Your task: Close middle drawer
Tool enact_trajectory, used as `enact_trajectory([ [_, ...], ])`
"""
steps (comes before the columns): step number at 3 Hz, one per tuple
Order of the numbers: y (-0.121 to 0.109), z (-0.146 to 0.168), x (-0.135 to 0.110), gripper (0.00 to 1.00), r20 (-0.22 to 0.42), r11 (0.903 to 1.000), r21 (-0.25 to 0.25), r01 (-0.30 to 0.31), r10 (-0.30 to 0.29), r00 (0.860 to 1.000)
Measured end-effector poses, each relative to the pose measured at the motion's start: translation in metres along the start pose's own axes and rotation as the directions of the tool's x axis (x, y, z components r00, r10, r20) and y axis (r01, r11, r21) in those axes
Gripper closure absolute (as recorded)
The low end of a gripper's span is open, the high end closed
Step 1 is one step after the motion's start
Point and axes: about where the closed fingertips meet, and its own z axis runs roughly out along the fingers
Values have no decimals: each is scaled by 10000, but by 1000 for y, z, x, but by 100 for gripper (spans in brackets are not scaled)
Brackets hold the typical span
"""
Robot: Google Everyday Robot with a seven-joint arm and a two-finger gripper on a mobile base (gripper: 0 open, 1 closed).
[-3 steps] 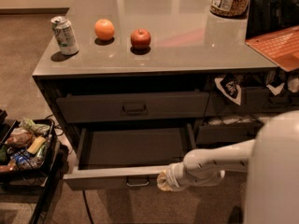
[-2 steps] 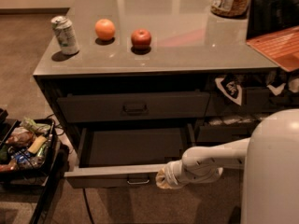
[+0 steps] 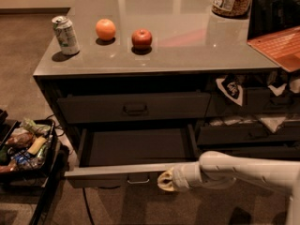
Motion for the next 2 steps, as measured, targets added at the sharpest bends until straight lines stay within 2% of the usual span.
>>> enact_trajectory([
  [1, 14, -20, 10, 100, 227, 9998, 136, -122, 119, 9997],
  [2, 14, -20, 10, 100, 229, 9998, 129, -150, 147, 9996],
])
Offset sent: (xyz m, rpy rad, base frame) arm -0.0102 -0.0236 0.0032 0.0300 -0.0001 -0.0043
